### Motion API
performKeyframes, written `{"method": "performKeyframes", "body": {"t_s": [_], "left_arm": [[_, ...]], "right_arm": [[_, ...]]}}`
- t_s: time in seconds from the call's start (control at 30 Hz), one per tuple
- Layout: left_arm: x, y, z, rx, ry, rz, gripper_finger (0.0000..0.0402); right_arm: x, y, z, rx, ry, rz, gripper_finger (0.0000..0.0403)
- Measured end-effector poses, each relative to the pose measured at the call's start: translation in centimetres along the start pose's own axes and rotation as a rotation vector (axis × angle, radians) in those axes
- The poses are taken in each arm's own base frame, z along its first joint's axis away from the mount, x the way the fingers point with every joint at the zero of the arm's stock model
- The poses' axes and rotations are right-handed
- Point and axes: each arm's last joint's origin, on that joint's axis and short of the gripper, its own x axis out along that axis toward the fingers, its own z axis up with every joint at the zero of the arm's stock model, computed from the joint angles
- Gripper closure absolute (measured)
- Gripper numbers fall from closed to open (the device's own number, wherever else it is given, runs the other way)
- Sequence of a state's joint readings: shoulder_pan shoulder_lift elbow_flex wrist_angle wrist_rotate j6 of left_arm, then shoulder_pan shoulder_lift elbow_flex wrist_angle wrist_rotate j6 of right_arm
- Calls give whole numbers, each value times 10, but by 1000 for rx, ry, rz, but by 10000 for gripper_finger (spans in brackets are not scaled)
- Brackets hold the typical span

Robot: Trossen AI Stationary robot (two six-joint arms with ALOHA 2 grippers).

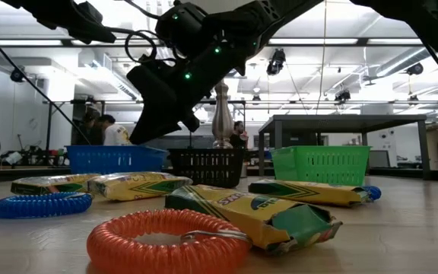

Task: Pick & Place Office Desk Supplies
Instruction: Put the yellow rubber band into the blue bin, then put the yellow crayon box into the black bin

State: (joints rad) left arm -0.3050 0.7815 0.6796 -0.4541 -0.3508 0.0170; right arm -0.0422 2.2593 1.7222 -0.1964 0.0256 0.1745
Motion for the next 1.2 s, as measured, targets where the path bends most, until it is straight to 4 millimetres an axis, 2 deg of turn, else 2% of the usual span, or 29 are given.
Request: {"method": "performKeyframes", "body": {"t_s": [0.27,0.43,0.7,0.9,1.07,1.2], "left_arm": [[0,0,0,0,0,0,233],[0,0,0,0,0,0,233],[0,0,0,0,0,0,233],[0,0,0,0,0,0,233],[0,0,0,1,1,-1,233],[0,0,0,1,2,-1,233]], "right_arm": [[0,0,0,-2,2,0,277],[0,0,0,9,-1,-1,250],[-2,11,-2,21,-31,-132,260],[-12,15,6,22,-73,-177,276],[-28,16,10,7,-88,-172,279],[-49,17,7,4,-88,-166,274]]}}
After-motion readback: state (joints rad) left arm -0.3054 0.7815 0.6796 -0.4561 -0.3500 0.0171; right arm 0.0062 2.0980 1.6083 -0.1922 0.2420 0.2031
